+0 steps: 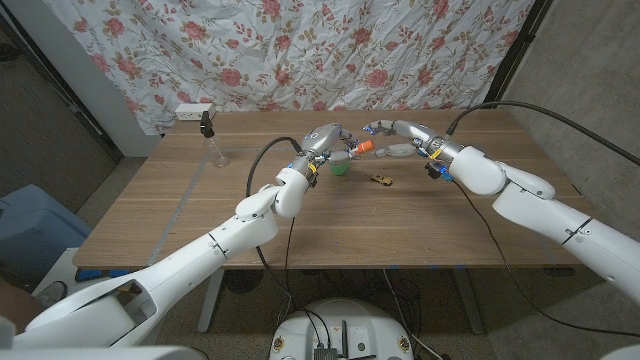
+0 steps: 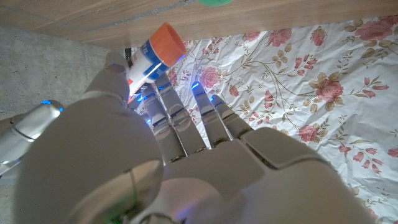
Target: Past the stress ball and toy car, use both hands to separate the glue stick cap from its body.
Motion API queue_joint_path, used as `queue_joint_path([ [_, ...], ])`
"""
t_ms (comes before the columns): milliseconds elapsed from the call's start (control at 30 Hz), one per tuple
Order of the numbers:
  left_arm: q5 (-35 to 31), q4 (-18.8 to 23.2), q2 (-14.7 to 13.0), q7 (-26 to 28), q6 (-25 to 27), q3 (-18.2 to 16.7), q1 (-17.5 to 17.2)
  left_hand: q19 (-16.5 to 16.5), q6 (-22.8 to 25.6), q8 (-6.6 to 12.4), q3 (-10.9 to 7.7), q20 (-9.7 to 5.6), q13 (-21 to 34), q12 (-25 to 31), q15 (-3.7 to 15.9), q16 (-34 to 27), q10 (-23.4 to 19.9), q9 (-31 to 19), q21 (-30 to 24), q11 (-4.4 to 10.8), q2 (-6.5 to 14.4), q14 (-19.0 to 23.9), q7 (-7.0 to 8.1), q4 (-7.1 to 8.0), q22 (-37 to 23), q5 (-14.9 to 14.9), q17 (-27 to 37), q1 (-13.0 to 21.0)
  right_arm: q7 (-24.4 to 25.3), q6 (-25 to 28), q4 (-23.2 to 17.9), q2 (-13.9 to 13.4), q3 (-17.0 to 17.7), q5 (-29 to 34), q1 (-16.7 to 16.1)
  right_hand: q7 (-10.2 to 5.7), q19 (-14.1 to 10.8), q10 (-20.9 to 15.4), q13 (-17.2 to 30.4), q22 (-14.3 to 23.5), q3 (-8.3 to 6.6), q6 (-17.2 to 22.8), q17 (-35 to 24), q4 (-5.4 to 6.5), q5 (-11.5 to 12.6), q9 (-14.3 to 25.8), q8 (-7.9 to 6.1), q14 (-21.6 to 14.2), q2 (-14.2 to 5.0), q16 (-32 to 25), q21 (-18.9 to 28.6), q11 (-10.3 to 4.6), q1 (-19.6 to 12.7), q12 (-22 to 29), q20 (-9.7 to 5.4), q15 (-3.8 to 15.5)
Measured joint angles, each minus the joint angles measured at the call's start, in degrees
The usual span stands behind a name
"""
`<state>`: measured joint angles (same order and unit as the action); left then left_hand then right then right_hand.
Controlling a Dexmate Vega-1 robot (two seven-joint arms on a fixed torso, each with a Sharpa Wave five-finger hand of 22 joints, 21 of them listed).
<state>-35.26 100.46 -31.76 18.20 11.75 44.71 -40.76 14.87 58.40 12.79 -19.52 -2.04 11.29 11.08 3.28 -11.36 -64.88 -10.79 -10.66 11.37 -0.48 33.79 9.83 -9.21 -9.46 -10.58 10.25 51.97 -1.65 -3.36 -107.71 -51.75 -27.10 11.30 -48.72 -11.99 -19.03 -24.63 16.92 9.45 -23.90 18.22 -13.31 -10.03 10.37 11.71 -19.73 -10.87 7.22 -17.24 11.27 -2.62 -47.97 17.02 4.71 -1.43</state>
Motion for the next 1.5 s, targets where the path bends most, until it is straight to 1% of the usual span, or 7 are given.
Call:
queue_joint_path([
  [133, 0.08, -0.23, 0.10, 0.06, -0.15, 0.05, 0.08, 0.00, 0.00, -0.05, 0.02, 0.00, 0.00, 0.20, 0.00, 0.00, 0.00, 0.00, 0.00, 0.00, 0.00, 0.00, 0.00, -0.02, 0.00, 0.01, 0.00, 0.00, 0.56, 0.27, 0.10, 0.12, 0.00, 0.11, -0.15, 0.00, -0.20, -1.18, 0.23, 0.00, 0.18, 0.83, 0.00, 0.17, 0.00, 0.00, -0.38, -0.41, 0.00, -0.42, 0.00, 0.03, 0.00, 0.44, -0.21, 0.41],
  [567, 0.30, -0.93, 0.27, 0.23, -0.88, 0.24, 0.40, 0.00, 0.00, -0.05, 0.15, 0.00, 0.03, 0.22, 0.00, 0.00, 0.00, 0.00, 0.00, 0.00, 0.00, 0.00, 0.00, -0.15, 0.00, 0.15, -0.12, 0.00, 2.03, 1.73, 0.18, 0.76, -0.33, 0.83, -0.23, -0.56, -0.92, -6.52, 0.27, 0.00, 0.44, 4.65, -0.15, 0.44, -0.21, -0.27, -1.62, -3.18, -0.38, -1.55, 0.00, -2.00, -0.38, 1.64, -0.92, 2.57],
  [800, 0.34, -1.30, 0.43, 0.32, -1.12, 0.37, 0.56, 0.00, 0.00, -0.05, 0.16, 0.00, 0.06, 0.22, 0.00, 0.00, 0.00, 0.00, 0.00, 0.00, 0.30, 0.00, 0.00, -0.16, 0.00, -0.05, -0.12, -0.30, 2.92, 2.70, -0.23, 1.00, -0.55, 1.50, -0.25, -0.28, -2.06, -9.73, 0.27, 0.00, 0.57, 7.60, -0.15, 0.56, -0.21, -0.26, -2.39, -4.51, -0.75, -2.36, 0.00, -3.15, -0.75, 2.24, -1.23, 3.90],
  [967, 0.36, -1.56, 0.51, 0.40, -1.28, 0.45, 0.71, 0.00, 0.00, -0.05, 0.16, 0.00, 0.05, 0.21, 0.00, 0.00, 0.00, 0.00, 0.00, 0.00, 0.30, 0.00, 0.00, -0.16, 0.00, -0.05, -0.12, -0.30, 3.43, 3.24, -0.42, 1.11, -0.60, 1.90, -0.35, -0.33, -2.46, -11.53, 0.16, 0.00, 0.80, 9.37, -0.15, 0.80, -0.20, -0.26, -3.22, -5.71, -0.75, -2.91, 0.00, -4.16, -0.75, 2.49, -1.64, 3.81],
  [1200, 0.42, -1.97, 0.71, 0.52, -1.70, 0.58, 0.94, 0.00, 0.00, -0.16, 0.31, 0.00, 0.05, 0.16, 0.00, 0.00, -0.01, 0.00, 0.00, -0.01, 0.31, 0.00, 0.00, -0.31, 0.00, -0.05, -0.11, -0.30, 4.59, 4.13, -0.78, 1.37, -0.74, 2.63, -0.62, -0.49, -2.67, -14.64, -0.16, 0.00, 1.21, 11.57, -0.15, 0.87, -0.20, -0.26, -3.91, -7.52, -1.27, -3.76, -0.27, -4.77, -1.29, 2.71, -1.85, 3.95],
  [1300, 0.46, -2.10, 0.76, 0.58, -1.87, 0.63, 0.97, 0.00, 0.00, -0.23, 0.31, 0.00, 0.04, 0.15, 0.00, 0.00, -0.22, 0.00, 0.00, -0.21, 0.31, 0.00, 0.00, -0.31, 0.00, -0.05, -0.11, -0.31, 4.97, 4.47, -1.13, 1.51, -0.81, 2.86, -0.84, -0.54, -2.67, -15.31, -0.17, 0.00, 1.21, 12.34, -0.15, 0.87, -0.20, -0.25, -4.13, -7.82, -0.39, -3.95, -0.28, -5.28, -2.18, 2.71, -1.85, 3.93],
  [1500, 0.49, -2.18, 0.83, 0.70, -1.97, 0.66, 0.99, 0.00, 0.00, -0.25, 0.30, 0.00, 0.03, 0.02, 0.00, 0.00, -0.22, 0.00, 0.00, -0.21, 0.31, 0.00, 0.00, -0.30, 0.00, -0.04, -0.11, -0.31, 5.49, 4.95, -1.58, 1.58, -0.90, 3.32, -1.08, -0.61, -2.98, -16.86, -0.44, 0.00, 1.40, 13.51, -0.42, 1.06, -0.20, -0.25, -4.46, -9.36, -0.40, -4.66, -0.27, -5.56, -2.16, 2.71, -2.16, 3.78],
])
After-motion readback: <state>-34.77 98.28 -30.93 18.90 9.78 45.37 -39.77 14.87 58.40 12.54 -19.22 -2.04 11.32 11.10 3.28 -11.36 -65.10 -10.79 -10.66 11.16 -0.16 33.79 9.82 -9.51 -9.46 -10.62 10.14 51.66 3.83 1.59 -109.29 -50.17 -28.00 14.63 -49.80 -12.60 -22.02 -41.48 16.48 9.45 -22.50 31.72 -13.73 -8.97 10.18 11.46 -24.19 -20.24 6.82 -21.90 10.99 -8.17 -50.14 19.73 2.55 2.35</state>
